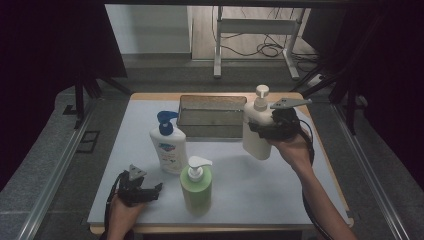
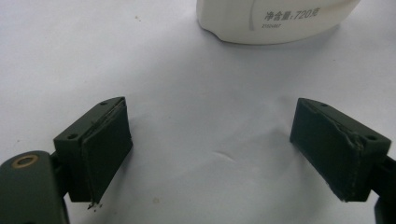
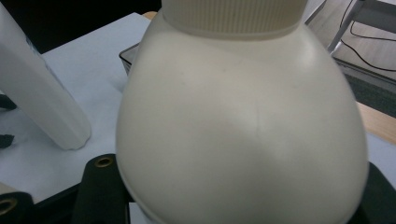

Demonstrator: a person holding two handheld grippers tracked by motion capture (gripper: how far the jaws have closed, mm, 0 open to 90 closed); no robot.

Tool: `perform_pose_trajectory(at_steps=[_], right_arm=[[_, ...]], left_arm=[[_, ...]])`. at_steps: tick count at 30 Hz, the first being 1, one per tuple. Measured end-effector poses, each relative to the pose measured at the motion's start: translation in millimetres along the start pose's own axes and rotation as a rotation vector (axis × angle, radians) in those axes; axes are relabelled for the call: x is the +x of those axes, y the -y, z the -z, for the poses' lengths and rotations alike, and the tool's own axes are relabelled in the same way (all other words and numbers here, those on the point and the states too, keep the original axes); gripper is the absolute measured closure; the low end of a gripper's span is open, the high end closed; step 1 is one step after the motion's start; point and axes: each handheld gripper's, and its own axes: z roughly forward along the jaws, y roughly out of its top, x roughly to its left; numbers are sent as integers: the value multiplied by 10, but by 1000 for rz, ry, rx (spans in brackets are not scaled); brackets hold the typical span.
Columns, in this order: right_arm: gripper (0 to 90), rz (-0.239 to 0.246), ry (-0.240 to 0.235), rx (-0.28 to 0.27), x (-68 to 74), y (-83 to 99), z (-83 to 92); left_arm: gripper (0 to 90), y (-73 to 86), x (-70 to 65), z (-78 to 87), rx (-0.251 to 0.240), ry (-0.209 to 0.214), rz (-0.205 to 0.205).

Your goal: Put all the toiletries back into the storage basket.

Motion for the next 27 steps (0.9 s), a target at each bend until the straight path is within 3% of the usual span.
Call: perform_pose_trajectory(at_steps=[27], right_arm=[[390, 6, -2, -41, 124, -476, -365]], left_arm=[[119, 0, -2, -3, -3, 0, 3]])
